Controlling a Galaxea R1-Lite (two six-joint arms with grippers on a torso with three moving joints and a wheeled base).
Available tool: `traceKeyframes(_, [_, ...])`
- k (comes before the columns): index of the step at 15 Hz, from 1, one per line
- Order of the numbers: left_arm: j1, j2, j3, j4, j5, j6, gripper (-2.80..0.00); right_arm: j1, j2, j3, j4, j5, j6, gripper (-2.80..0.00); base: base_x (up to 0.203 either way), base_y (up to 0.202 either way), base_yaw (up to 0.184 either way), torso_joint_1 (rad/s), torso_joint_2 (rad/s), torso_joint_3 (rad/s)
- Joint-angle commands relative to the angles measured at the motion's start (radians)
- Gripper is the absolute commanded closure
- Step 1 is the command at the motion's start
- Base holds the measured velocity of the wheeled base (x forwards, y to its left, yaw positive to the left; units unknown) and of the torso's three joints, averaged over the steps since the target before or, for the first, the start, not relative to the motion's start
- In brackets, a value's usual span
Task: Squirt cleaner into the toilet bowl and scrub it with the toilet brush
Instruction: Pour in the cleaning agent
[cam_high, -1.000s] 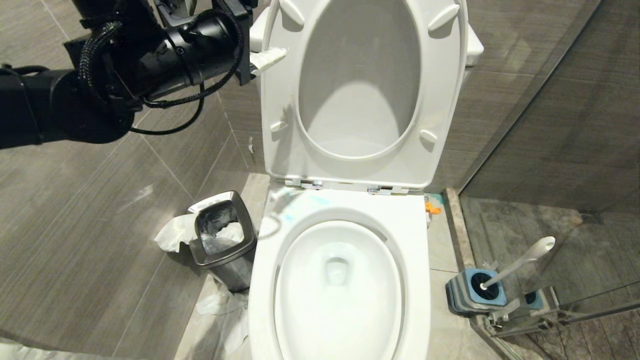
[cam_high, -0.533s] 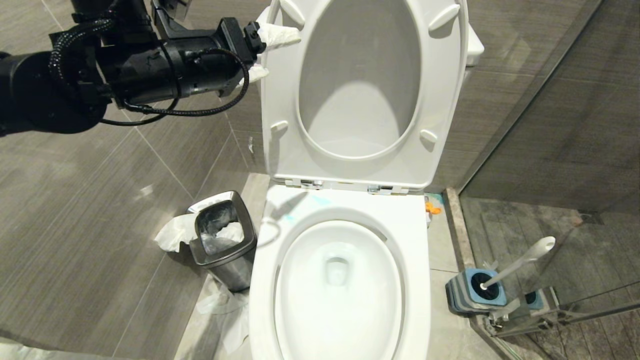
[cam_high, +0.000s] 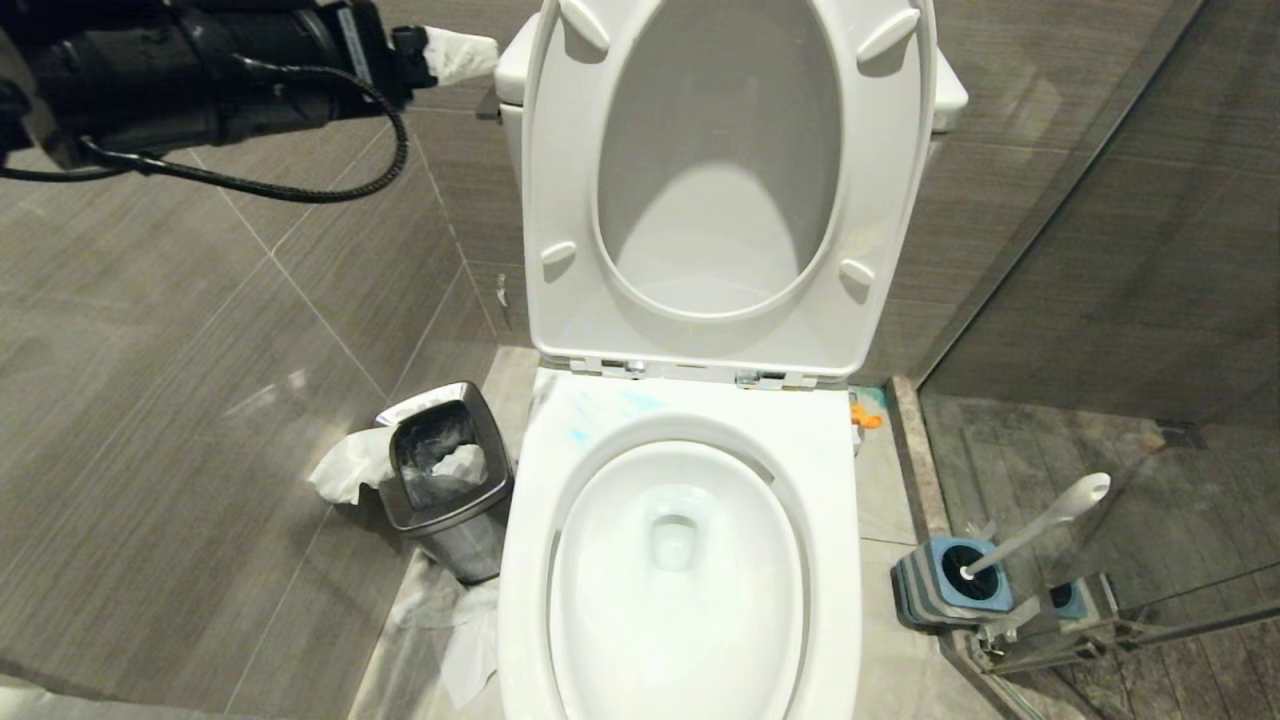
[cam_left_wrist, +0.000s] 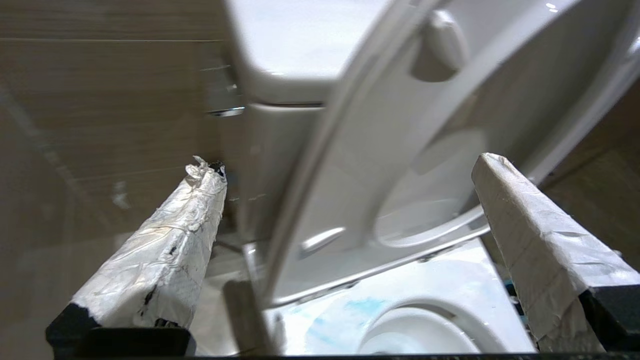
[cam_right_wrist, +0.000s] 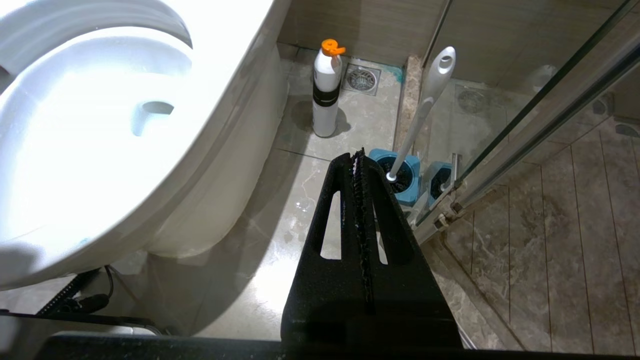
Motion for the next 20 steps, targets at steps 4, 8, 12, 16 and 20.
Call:
traceKeyframes(4, [0.109,-0.190,0.014,0.123,-0.015,-0.028,-2.80,0.000,0.000,0.000,0.000,0.000,0.000,0.00,0.000,0.000,0.000,0.000,0.00,0.000])
traceKeyframes(8, [0.118,-0.267,0.031,0.122,-0.012,-0.143,0.00,0.000,0.000,0.000,0.001,0.000,-0.002,0.00,0.000,0.000,0.000,0.000,0.00,0.000])
traceKeyframes(12, [0.045,-0.372,0.041,0.124,-0.013,-0.162,0.00,0.000,0.000,0.000,0.000,0.000,-0.002,0.00,0.000,0.000,0.000,0.000,0.00,0.000])
traceKeyframes(16, [-0.013,-0.510,0.065,0.145,0.003,-0.160,0.00,0.000,0.000,0.000,0.001,0.000,-0.001,0.00,0.000,0.000,0.000,0.000,0.00,0.000])
traceKeyframes(20, [0.059,-0.627,0.084,0.160,-0.002,-0.159,0.00,0.000,0.000,0.000,0.000,0.000,0.000,0.00,0.000,0.000,0.000,0.000,0.00,0.000])
